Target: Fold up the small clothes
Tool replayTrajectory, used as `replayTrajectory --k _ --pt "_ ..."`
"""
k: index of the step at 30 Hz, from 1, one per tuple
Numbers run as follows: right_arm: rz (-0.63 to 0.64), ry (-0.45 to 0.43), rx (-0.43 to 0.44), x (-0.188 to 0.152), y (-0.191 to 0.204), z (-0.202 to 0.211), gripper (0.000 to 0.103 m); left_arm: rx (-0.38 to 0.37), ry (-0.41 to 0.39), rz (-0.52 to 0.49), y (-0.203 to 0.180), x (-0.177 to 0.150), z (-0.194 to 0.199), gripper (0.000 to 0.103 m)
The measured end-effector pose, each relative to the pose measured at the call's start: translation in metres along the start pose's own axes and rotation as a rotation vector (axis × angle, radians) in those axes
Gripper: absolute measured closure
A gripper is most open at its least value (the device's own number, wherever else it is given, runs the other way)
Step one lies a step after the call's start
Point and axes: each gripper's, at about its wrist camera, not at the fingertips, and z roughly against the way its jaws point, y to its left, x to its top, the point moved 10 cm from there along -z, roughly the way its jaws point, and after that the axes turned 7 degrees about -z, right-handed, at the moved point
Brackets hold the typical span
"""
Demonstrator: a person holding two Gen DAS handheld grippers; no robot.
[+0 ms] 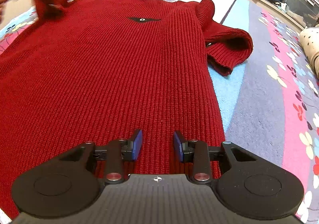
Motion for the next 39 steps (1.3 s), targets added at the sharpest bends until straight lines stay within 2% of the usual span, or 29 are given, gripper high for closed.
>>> replayTrajectory --k 1,2,3,4,7,9,10,12,13,15,18,20,21,22,23,24,27,29,31,32,33,34,35,36,38,39 --pt "0.004 0.001 -0.003 0.0 0.0 0.0 0.067 -0.002 0.101 0.113 0.033 -0.008 -0.018 0.101" --pt "0.01 0.002 -0.008 0.0 0.001 0.0 0.067 -0.033 0.174 0.168 0.051 -0.016 -0.029 0.101" --pt "0.019 0.002 -0.013 0.0 0.002 0.0 0.067 -0.054 0.193 0.155 0.058 -0.019 -0.031 0.101" --pt "0.027 0.001 -0.018 0.0 0.003 0.001 0.067 -0.078 0.173 0.106 0.055 -0.017 -0.027 0.101" --pt "0.035 -0.001 -0.027 0.0 0.004 0.0 0.067 -0.241 0.11 -0.044 0.02 -0.008 -0.01 0.098" --pt "0.025 -0.002 -0.031 0.0 0.004 0.0 0.067 -0.28 0.095 -0.079 0.009 -0.01 -0.006 0.09" --pt "0.023 -0.004 -0.036 0.0 0.004 -0.001 0.067 -0.282 0.112 -0.072 0.009 -0.013 -0.008 0.086" --pt "0.029 -0.01 -0.044 -0.001 0.005 -0.001 0.067 -0.292 0.156 -0.004 0.014 -0.02 -0.012 0.07" --pt "0.031 -0.013 -0.044 -0.001 0.005 -0.001 0.067 -0.311 0.168 0.013 0.014 -0.017 -0.019 0.068" --pt "0.027 -0.017 -0.037 -0.002 0.004 -0.001 0.066 -0.333 0.194 -0.018 0.01 -0.014 -0.027 0.065" --pt "0.016 -0.019 -0.024 -0.002 0.002 0.0 0.066 -0.315 0.168 0.037 0.023 -0.001 -0.025 0.064" --pt "0.024 -0.02 -0.024 -0.003 0.003 0.0 0.066 -0.361 0.145 0.07 0.028 0.013 -0.015 0.064" --pt "0.029 -0.021 -0.025 -0.003 0.003 0.001 0.066 -0.386 0.135 0.065 0.029 0.019 -0.009 0.06" --pt "0.033 -0.021 -0.024 -0.002 0.003 0.0 0.066 -0.407 0.13 0.051 0.028 0.023 -0.005 0.054" --pt "0.034 -0.021 -0.022 -0.003 0.003 0.001 0.066 -0.421 0.138 0.023 0.027 0.025 0.001 0.038" --pt "0.033 -0.02 -0.02 -0.003 0.003 0.001 0.066 -0.42 0.157 -0.022 0.025 0.023 0.005 0.033" --pt "0.033 -0.02 -0.018 -0.003 0.002 0.003 0.066 -0.397 0.23 -0.178 0.02 0.005 0.009 0.031" --pt "0.037 -0.02 -0.025 -0.003 0.004 0.004 0.066 -0.36 0.268 -0.32 0.017 -0.012 0.008 0.03" --pt "0.042 -0.02 -0.032 -0.004 0.005 0.004 0.066 -0.275 0.277 -0.458 0.021 -0.029 0.002 0.031" --pt "0.043 -0.019 -0.034 -0.003 0.006 0.004 0.066 -0.259 0.297 -0.508 0.022 -0.038 -0.003 0.038" --pt "0.043 -0.019 -0.036 -0.003 0.006 0.004 0.066 -0.271 0.328 -0.545 0.023 -0.047 -0.008 0.077" --pt "0.042 -0.019 -0.038 -0.003 0.007 0.004 0.066 -0.297 0.351 -0.546 0.024 -0.051 -0.011 0.094" --pt "0.042 -0.018 -0.039 -0.003 0.007 0.004 0.066 -0.293 0.325 -0.511 0.029 -0.042 -0.009 0.094" --pt "0.041 -0.018 -0.04 -0.002 0.008 0.004 0.066 -0.238 0.218 -0.443 0.04 -0.014 -0.002 0.094" --pt "0.04 -0.018 -0.043 -0.002 0.008 0.004 0.066 -0.114 -0.062 -0.349 0.063 0.046 0.024 0.094" --pt "0.04 -0.018 -0.045 -0.002 0.009 0.004 0.066 -0.096 -0.185 -0.32 0.07 0.071 0.04 0.093"
